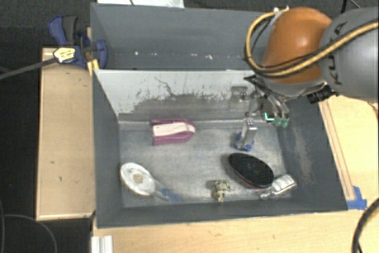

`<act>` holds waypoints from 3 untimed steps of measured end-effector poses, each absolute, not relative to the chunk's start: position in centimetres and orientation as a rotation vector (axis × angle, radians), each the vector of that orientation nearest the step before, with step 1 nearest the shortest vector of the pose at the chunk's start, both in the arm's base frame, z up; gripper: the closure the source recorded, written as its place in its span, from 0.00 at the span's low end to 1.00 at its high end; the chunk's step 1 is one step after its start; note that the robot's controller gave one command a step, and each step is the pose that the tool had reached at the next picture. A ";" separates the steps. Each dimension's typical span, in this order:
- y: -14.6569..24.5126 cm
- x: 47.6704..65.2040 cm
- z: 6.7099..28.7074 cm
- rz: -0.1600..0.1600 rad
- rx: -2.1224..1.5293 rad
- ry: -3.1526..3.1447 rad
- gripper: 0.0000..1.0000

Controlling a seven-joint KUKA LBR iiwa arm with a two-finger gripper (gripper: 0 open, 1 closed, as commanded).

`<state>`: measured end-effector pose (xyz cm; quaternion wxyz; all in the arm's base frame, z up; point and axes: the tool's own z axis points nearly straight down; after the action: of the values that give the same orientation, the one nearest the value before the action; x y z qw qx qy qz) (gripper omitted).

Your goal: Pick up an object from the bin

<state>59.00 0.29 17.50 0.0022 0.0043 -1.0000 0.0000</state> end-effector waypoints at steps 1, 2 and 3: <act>-4.8 53.6 7.5 -0.011 -0.384 -3.136 0.00; -10.6 49.9 10.2 0.002 -0.534 -3.101 0.00; -5.9 51.5 10.1 -0.003 -0.978 -2.990 0.00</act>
Offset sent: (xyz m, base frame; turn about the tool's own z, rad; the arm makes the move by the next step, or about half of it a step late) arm -0.0603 -0.0531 -0.1050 0.2496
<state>51.48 -5.89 10.06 -0.0019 -0.3108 -0.9505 -0.0008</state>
